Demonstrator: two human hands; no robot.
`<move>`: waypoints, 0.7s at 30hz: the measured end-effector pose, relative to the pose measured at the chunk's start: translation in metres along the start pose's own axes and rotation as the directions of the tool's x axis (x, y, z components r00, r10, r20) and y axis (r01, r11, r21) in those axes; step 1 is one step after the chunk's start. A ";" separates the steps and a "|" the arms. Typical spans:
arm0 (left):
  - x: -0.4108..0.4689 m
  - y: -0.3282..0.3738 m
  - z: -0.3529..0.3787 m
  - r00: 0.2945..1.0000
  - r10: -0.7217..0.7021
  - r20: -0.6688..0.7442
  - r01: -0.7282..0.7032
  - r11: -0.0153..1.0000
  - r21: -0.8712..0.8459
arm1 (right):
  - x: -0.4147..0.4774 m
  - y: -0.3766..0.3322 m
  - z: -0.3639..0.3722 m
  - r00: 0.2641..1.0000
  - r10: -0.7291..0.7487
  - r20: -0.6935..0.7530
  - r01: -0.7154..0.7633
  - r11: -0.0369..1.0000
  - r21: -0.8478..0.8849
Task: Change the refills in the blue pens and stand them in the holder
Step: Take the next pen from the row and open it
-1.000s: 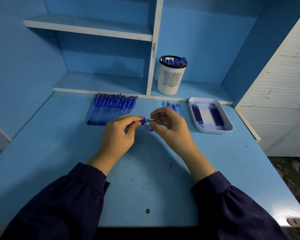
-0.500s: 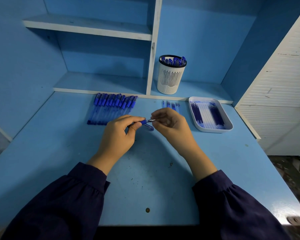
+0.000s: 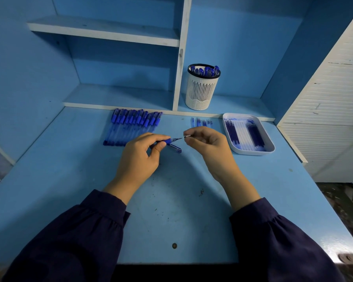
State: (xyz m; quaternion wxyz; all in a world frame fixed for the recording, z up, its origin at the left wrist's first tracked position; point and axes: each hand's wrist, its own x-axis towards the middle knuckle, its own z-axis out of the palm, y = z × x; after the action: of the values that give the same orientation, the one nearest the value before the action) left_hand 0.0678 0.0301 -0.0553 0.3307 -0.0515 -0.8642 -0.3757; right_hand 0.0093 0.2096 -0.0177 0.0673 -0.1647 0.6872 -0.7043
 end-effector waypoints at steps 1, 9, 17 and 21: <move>0.000 0.000 0.000 1.000 -0.007 -0.002 0.007 1.000 0.001 | 0.001 0.000 -0.002 1.000 0.009 -0.021 -0.009 1.000 0.024; 0.000 -0.001 0.000 1.000 -0.028 -0.002 0.028 1.000 0.010 | 0.006 0.010 -0.015 0.996 0.084 0.002 -0.081 0.959 -0.273; 0.000 0.000 0.001 1.000 -0.013 -0.010 0.013 1.000 0.009 | 0.003 0.015 -0.007 0.987 0.028 0.158 0.094 0.700 -0.708; 0.000 0.001 0.001 1.000 -0.008 -0.008 0.008 1.000 0.011 | 0.003 0.015 -0.012 0.988 0.061 0.145 0.057 0.718 -0.694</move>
State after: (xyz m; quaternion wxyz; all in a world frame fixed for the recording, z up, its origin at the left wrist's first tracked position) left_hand 0.0672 0.0315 -0.0555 0.3327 -0.0447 -0.8651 -0.3727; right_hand 0.0002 0.2195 -0.0318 0.0553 -0.2321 0.8940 -0.3794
